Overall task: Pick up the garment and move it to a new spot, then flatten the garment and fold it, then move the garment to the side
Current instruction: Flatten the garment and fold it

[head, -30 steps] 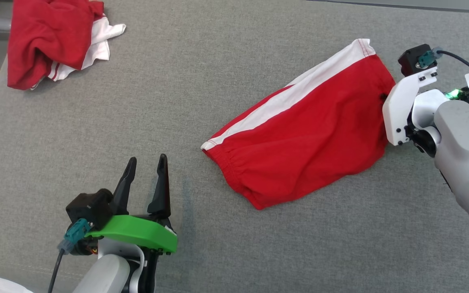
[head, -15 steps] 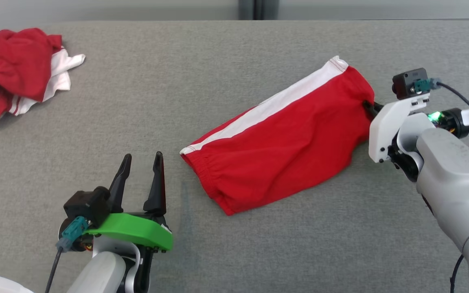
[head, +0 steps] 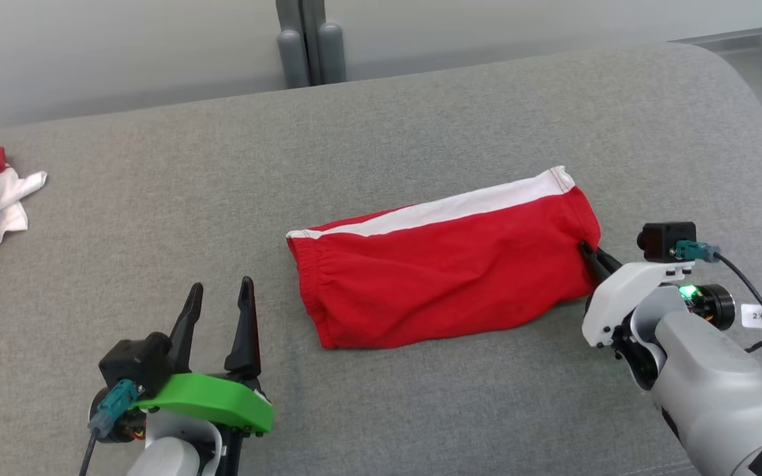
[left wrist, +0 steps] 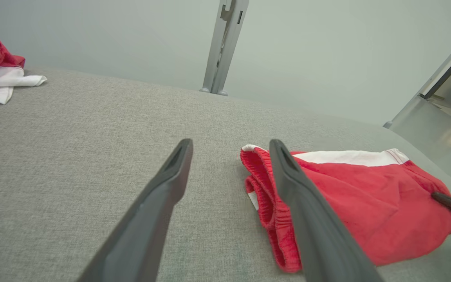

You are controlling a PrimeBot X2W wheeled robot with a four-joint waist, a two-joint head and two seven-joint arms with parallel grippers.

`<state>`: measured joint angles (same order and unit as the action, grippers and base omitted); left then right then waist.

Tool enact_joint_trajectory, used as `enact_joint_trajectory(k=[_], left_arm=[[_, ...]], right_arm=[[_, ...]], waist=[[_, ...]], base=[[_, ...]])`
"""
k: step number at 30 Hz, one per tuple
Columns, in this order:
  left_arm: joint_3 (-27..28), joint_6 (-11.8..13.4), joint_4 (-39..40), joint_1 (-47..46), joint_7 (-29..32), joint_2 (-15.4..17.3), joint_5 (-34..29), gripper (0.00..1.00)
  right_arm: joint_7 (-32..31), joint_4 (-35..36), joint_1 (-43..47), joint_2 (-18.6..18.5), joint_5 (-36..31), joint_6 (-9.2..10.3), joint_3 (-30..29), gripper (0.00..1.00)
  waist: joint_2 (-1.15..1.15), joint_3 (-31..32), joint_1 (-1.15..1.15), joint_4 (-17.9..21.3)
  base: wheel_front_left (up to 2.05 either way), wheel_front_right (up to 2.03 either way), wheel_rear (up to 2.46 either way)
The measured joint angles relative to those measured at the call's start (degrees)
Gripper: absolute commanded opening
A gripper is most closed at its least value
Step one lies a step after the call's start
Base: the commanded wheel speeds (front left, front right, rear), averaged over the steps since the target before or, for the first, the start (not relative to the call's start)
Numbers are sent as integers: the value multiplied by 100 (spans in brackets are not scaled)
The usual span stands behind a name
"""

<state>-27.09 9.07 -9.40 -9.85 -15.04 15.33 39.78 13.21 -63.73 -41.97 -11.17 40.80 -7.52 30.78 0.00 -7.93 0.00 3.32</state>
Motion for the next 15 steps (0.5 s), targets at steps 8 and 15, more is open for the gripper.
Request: enact_joint_trajectory(k=[8,15], left_arm=[[-33,-5,18,112,-1,-100,-13,100],[-64,-31,-23,123,-1,-162,-14,100]], right_arm=[[145,-1,162,80,-127,0,-419,0],[174,177,104,204,-490,0,-564,0]], waist=[[0,208,0,105],[0,242,0,-81]], base=[[0,0,0],[0,0,0]])
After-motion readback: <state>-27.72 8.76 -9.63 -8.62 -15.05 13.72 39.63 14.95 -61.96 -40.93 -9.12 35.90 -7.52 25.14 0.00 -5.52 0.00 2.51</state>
